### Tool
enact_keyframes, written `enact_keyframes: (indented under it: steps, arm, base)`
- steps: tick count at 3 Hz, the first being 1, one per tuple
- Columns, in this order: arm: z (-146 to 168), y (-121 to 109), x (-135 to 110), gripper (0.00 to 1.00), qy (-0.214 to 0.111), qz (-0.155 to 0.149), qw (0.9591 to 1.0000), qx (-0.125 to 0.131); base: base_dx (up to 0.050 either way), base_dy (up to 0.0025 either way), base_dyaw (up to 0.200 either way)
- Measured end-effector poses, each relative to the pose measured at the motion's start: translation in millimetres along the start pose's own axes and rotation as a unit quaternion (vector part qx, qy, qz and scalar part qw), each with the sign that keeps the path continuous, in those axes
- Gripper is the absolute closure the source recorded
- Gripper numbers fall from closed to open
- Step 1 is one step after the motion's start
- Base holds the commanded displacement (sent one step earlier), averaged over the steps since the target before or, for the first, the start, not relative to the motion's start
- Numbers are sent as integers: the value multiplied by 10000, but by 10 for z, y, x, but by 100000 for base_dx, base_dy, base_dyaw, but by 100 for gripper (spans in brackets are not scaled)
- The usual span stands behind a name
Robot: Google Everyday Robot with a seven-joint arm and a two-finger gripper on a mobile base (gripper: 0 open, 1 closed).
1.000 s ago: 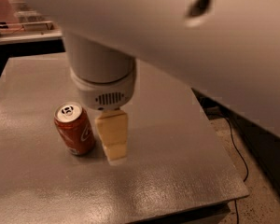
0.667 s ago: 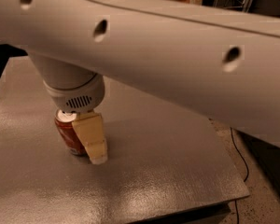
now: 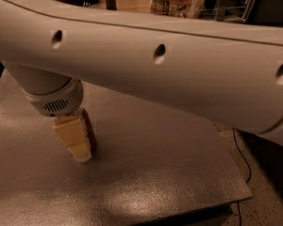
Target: Pick green rice chip bag
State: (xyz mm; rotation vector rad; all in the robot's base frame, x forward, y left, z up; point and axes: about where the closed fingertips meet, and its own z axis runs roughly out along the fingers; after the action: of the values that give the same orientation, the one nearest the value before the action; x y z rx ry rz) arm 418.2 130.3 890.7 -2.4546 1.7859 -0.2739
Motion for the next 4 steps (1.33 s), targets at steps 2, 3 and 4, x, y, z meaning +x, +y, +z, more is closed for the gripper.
enact_keyframes:
  steps: [2,3,4]
  arm:
    - [-91,-95,-9,33,133,-107,9998,143]
    - [-137,-152,170,45,154,-40,9997,178]
    - [-200,-139,382,57,95,25,9997,221]
  base:
    - [0,0,0]
    - [0,0,0]
    - [0,0,0]
